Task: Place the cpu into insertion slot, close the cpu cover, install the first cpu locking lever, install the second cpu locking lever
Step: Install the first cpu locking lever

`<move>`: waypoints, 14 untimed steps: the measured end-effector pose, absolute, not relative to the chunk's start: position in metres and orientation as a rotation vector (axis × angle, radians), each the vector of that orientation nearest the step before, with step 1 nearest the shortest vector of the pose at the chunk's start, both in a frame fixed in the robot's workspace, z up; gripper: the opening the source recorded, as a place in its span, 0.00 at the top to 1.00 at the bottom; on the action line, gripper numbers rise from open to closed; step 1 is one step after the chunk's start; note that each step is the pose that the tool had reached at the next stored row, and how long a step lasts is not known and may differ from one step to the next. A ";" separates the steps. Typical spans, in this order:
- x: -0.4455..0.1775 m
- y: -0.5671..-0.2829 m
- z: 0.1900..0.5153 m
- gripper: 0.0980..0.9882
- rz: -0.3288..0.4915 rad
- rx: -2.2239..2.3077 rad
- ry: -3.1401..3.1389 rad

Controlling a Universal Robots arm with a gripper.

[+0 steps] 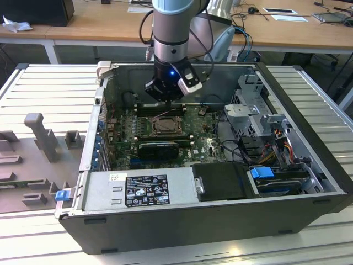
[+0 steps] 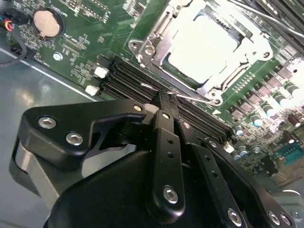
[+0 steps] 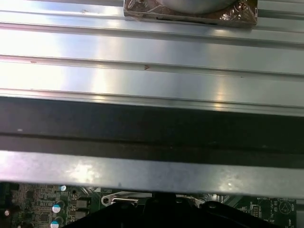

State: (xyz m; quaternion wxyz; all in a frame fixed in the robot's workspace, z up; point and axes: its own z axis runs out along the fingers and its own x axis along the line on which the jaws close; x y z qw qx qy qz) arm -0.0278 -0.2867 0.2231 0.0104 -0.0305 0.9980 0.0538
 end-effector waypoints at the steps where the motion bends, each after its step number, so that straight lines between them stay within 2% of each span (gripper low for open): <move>1: -0.026 -0.287 0.222 0.99 0.168 -0.100 3.115; 14: -0.019 -0.287 0.212 0.99 0.169 -0.153 3.115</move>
